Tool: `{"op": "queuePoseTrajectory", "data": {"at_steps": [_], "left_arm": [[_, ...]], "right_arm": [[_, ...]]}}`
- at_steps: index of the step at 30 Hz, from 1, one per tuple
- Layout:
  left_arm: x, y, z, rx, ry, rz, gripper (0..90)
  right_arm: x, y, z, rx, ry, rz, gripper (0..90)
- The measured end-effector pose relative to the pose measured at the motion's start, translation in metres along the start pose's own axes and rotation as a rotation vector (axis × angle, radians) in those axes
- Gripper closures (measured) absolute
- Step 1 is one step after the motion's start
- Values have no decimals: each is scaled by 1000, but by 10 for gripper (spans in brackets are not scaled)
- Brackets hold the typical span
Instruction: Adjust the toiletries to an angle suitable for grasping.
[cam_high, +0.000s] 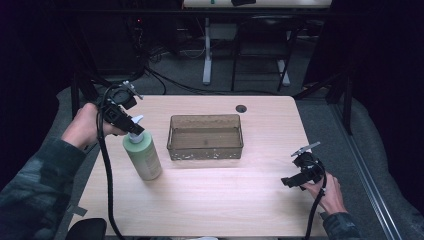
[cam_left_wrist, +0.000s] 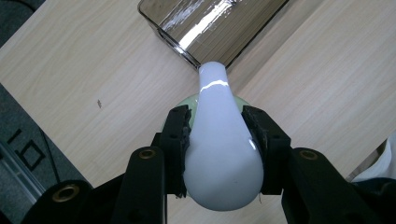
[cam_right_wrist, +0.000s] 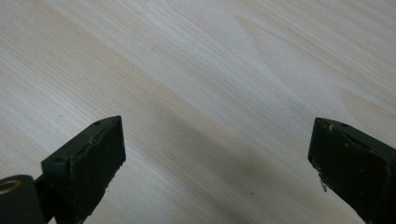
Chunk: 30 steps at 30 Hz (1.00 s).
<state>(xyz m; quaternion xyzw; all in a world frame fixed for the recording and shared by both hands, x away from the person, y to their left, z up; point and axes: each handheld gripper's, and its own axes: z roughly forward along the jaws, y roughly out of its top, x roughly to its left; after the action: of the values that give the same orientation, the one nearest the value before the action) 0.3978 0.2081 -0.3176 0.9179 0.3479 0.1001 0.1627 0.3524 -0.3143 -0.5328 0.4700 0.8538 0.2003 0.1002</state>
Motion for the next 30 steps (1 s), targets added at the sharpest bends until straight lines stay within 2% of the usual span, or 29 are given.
{"op": "queuePoseTrajectory", "data": {"at_steps": [15,30], "left_arm": [[-4,10,-14,11,-2,38,627],[-9,20,-28,22,0,78,627]], "right_arm": [[1,1,0,-8,-5,3,0],[1,0,0,-4,-9,-6,0]]}}
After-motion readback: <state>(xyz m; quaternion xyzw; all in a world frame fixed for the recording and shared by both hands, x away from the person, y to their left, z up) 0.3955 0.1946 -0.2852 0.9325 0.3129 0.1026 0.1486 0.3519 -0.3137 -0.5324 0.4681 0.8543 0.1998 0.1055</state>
